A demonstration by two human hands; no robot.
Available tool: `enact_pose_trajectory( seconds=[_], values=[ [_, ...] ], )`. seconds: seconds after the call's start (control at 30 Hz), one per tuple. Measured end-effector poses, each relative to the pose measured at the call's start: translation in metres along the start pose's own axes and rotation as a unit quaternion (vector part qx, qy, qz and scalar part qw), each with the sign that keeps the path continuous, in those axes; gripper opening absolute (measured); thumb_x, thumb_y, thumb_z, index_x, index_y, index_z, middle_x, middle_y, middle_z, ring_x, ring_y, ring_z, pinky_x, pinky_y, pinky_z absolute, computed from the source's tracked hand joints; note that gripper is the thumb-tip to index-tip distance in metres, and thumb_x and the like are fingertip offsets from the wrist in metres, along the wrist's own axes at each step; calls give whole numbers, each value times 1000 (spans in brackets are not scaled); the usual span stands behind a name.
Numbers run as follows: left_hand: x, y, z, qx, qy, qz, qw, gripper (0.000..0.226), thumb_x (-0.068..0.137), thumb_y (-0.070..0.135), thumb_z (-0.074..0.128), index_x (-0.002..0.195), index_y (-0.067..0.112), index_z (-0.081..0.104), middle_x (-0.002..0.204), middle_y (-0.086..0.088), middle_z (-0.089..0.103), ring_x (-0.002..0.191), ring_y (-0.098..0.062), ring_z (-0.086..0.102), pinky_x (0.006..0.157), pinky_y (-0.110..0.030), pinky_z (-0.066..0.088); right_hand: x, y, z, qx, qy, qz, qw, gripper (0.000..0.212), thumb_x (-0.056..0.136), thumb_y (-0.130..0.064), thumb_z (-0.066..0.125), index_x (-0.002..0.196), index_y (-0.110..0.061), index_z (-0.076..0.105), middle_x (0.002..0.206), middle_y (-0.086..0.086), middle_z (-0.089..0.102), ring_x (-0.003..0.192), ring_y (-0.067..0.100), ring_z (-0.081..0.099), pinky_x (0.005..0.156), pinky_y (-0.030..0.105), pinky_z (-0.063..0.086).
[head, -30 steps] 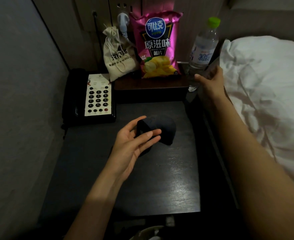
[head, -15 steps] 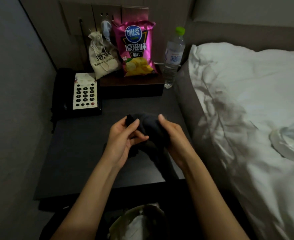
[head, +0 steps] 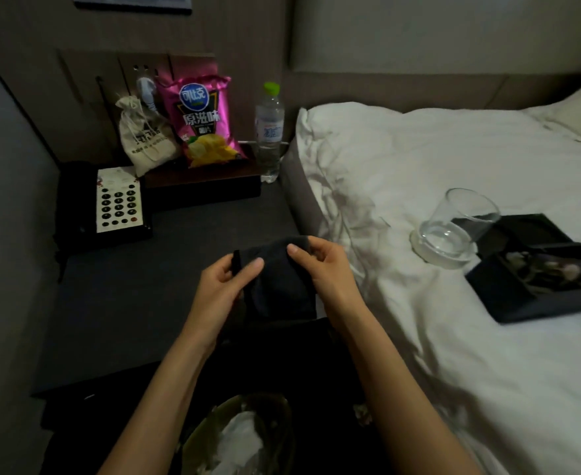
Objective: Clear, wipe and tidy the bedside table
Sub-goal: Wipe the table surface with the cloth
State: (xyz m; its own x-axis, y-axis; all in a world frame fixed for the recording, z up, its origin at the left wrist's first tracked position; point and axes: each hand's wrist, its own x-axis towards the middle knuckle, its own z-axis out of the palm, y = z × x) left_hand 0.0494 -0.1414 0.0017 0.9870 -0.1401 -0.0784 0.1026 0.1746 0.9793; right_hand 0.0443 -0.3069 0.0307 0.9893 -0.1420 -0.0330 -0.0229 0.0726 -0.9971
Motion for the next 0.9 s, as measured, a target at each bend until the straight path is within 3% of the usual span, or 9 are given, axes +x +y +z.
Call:
enact_pose_trajectory(
  seconds=[0.13,0.2,0.3,0.4,0.47,0.57,0.63,0.73,0.9],
  values=[
    [-10,5,30,-4,-21,37,999,19,81,14,72,100,19,73,102,0,76,97,-14,71,74,-18,54,-13,-14,-23,-11,23,-2,1000,13,93,-6,61,96,3,70,92,24,73,81,27,69,74,37,55],
    [-14,8,43,-47,-35,25,998,20,85,11,68,105,15,71,105,-5,75,101,-18,70,78,-22,56,-22,-23,-35,-18,28,-6,999,12,93,-6,62,95,1,71,89,20,74,79,23,71,71,31,57],
    [-20,13,65,-84,-58,9,995,25,88,13,64,112,8,68,111,-10,73,106,-24,68,89,-31,56,-33,-40,-54,-64,68,-19,995,9,90,-5,65,93,3,70,88,25,72,77,22,67,71,34,53],
    [-27,15,87,-95,-72,11,993,27,90,11,61,115,5,66,113,-13,72,108,-27,67,93,-34,55,-43,-61,-77,-145,110,-57,982,6,88,-7,68,86,-1,67,79,21,69,65,16,62,57,27,48],
    [-31,16,97,-96,-78,12,992,27,92,9,59,118,2,65,114,-15,71,109,-28,67,94,-36,54,-48,-78,-93,-166,137,-84,973,6,89,-6,66,87,-1,65,79,20,69,59,20,64,52,30,50],
    [-34,17,104,-103,-81,8,991,27,92,8,59,117,1,64,113,-14,71,107,-27,67,85,-29,55,-47,-108,-129,-209,216,-143,943,4,89,-5,63,85,-5,65,78,19,70,56,26,66,52,35,53],
    [-36,17,105,-102,-85,6,991,26,92,8,59,117,1,64,113,-14,72,106,-26,68,83,-26,56,-36,-126,-162,-277,284,-164,903,4,87,-10,63,88,-9,67,83,16,72,66,26,68,62,38,57],
    [-39,16,108,-97,-87,-7,991,26,92,8,60,117,1,64,112,-14,72,105,-25,68,83,-26,57,-11,-140,-212,-438,295,-69,847,12,89,-18,64,99,-15,68,100,9,71,88,25,66,83,45,56],
    [-41,14,120,-109,-93,-21,989,24,91,8,61,114,2,65,108,-11,73,98,-20,70,74,-22,56,21,-121,-242,-564,122,146,804,41,84,-11,73,124,-10,61,132,19,55,117,35,55,97,38,47]
  ],
)
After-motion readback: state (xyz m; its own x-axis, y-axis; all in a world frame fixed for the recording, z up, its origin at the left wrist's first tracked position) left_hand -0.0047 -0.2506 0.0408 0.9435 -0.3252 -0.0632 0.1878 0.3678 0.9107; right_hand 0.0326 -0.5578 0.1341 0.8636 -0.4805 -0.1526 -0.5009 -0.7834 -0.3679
